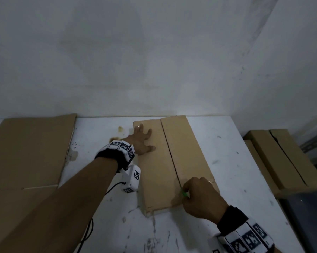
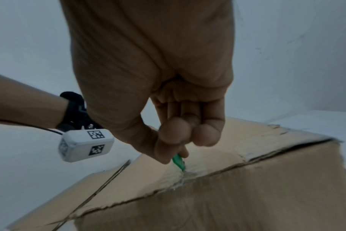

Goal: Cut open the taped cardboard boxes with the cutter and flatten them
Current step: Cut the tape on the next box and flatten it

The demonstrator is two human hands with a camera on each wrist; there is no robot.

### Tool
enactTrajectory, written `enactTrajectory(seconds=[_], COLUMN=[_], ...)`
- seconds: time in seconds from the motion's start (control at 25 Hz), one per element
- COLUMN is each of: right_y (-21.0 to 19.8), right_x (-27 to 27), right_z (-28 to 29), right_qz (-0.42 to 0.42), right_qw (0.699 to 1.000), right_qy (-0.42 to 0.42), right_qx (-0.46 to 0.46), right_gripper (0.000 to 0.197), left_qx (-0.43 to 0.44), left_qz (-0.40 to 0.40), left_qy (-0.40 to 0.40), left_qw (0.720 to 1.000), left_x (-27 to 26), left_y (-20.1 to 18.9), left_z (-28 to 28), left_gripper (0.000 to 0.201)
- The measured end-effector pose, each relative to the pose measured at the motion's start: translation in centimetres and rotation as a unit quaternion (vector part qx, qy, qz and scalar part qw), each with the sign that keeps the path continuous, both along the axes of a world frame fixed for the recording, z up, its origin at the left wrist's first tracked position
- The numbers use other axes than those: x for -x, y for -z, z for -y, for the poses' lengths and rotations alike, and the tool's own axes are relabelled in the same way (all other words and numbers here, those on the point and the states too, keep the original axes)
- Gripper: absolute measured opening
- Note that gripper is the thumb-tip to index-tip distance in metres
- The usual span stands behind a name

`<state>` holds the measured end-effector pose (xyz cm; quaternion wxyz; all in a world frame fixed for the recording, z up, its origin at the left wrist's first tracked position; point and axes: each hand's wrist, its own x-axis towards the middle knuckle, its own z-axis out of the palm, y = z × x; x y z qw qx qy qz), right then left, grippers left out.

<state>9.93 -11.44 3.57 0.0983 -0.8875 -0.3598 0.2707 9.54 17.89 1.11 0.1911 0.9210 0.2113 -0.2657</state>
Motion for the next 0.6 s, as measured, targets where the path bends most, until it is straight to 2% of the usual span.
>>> enactTrajectory(seconds=[0.28, 0.6], right_y=[-0.7, -1.9], right_x=[2.3, 3.0], right_z=[3.5, 4.6], right_qz=[-0.006, 0.002], right_qw=[1.0, 1.0], right_qy=[0.012, -0.016], right_qx=[-0.027, -0.026], right_gripper=[0.036, 0.038], left_qx=[-0.001, 0.04], left_qz=[0.038, 0.072], left_qy=[-0.018, -0.098], left_qw=[0.999, 0.992], left_x=[0.6, 1.7], left_y=[0.6, 1.0], left_z=[0.6, 1.4], left_gripper=[0.084, 0.08])
